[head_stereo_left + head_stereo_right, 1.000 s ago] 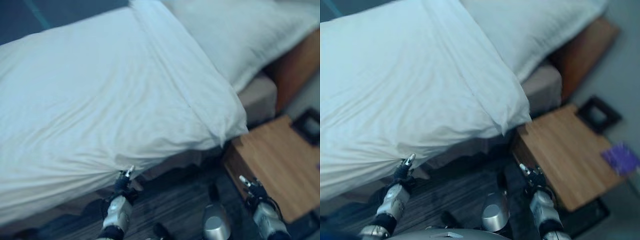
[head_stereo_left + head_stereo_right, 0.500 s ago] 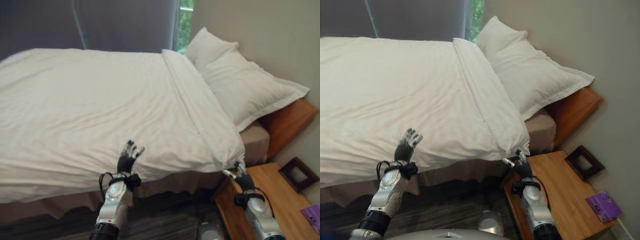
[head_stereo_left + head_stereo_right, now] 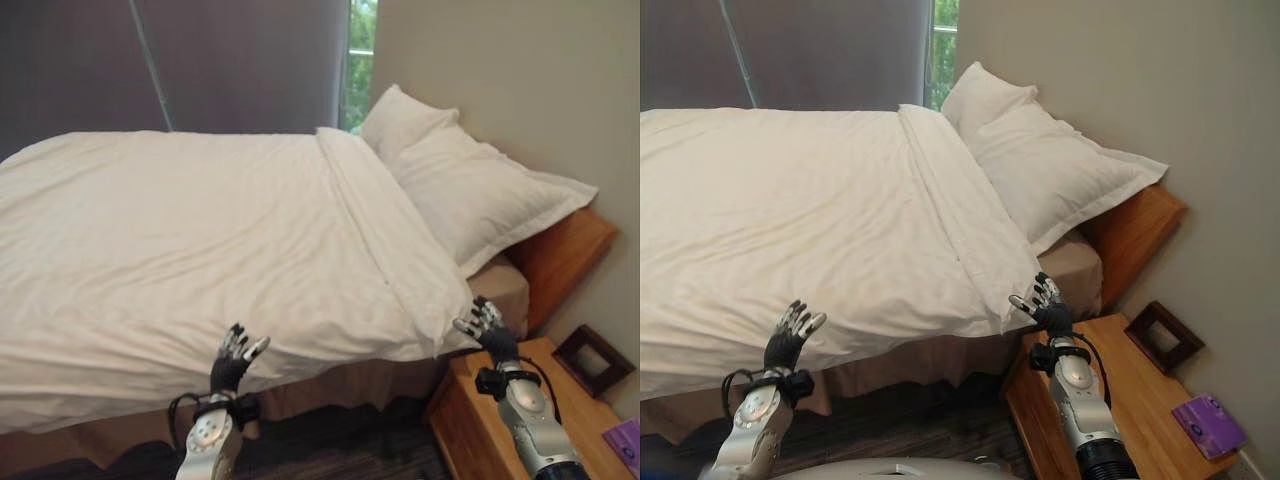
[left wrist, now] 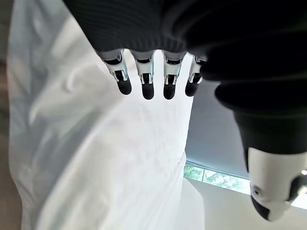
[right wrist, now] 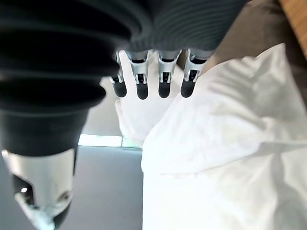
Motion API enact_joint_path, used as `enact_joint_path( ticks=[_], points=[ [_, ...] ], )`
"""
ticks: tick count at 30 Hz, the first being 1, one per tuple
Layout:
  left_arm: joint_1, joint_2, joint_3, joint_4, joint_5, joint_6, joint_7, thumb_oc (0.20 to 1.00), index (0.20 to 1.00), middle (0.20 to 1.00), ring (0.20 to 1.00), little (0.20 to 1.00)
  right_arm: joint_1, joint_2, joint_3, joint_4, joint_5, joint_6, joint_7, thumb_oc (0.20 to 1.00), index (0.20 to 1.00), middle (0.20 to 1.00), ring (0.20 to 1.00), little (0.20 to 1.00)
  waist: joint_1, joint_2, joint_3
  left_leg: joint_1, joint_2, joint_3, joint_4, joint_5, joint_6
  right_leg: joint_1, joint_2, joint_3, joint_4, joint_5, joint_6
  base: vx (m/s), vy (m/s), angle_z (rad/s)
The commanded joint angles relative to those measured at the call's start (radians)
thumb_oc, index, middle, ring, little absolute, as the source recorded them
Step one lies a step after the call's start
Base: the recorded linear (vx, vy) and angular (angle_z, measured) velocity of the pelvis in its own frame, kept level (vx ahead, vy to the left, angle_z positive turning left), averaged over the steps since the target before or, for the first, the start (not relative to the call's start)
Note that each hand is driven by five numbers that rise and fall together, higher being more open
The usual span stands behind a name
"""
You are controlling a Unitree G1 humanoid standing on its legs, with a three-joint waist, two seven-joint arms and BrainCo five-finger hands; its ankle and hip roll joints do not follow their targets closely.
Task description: Making the bed.
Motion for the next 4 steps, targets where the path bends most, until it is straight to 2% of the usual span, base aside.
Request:
enact_joint_path(
  ticks=[1, 4],
  points=[
    [-0.043, 0.046, 0.035, -0.016, 0.067, -0.018, -0.008, 1.000, 1.000, 1.000, 1.000, 1.000, -0.062, 0.018, -0.019, -0.101, -0.008, -0.053, 0.005, 1.000, 1.000, 1.000, 1.000, 1.000, -0.003, -0.016, 0.050, -0.019, 0.035, -0.043, 0.083, -0.020, -0.026, 0.013, -0.054, -0.041, -0.021, 0.116, 0.051, 0.00, 0.000, 0.00],
    [-0.029, 0.043, 0.055, -0.003, 0.074, -0.014, 0.002, 1.000, 1.000, 1.000, 1.000, 1.000, -0.045, 0.021, -0.020, -0.098, -0.012, -0.049, 0.006, 1.000, 1.000, 1.000, 1.000, 1.000, 0.004, -0.018, 0.056, -0.022, 0.036, -0.049, 0.081, -0.018, -0.027, 0.015, -0.055, -0.049, -0.019, 0.116, 0.052, 0.00, 0.003, 0.05]
  ],
)
